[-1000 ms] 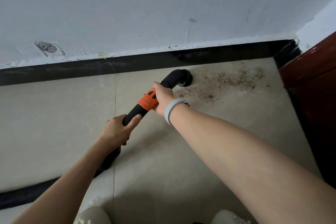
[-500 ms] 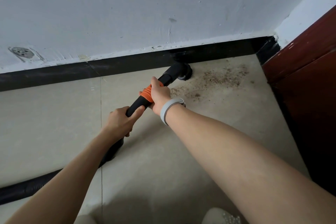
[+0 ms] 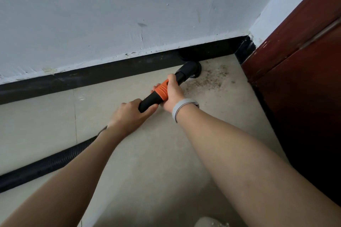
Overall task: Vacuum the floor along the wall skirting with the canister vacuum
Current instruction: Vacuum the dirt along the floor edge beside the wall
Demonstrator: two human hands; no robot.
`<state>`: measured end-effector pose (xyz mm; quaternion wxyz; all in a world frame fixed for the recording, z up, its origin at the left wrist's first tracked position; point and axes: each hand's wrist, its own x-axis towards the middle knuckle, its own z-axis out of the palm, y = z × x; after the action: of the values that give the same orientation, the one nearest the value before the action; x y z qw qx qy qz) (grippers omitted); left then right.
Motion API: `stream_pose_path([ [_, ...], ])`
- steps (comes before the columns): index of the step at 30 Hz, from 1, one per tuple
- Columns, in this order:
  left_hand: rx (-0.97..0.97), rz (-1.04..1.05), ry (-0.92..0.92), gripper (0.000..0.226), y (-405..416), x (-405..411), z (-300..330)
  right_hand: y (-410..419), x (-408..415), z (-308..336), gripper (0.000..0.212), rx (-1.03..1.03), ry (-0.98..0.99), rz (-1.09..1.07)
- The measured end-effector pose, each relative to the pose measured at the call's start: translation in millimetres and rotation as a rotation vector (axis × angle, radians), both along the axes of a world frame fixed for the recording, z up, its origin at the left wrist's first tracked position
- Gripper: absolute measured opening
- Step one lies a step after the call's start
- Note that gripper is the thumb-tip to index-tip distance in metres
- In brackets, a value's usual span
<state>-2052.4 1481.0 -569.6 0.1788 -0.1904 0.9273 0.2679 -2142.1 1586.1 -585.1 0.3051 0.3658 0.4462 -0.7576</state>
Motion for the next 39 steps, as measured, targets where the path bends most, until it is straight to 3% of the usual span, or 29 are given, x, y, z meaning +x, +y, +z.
stream_pose_path([
  [10, -0.235, -0.259, 0.075, 0.046, 54, -39, -1, 61, -32, -6, 0.027, -0.173, -0.009, -0.251],
  [20, -0.270, -0.475, 0.062, 0.047, 86, -57, 2, 111, -41, -10, 0.031, -0.330, 0.098, -0.346],
  [31, -0.320, -0.424, 0.032, 0.047, 37, -11, 6, 54, -5, -9, 0.034, -0.349, 0.044, -0.246],
  [39, -0.362, -0.262, 0.001, 0.048, -22, 48, 12, -19, 41, -5, 0.033, -0.363, -0.048, -0.125],
])
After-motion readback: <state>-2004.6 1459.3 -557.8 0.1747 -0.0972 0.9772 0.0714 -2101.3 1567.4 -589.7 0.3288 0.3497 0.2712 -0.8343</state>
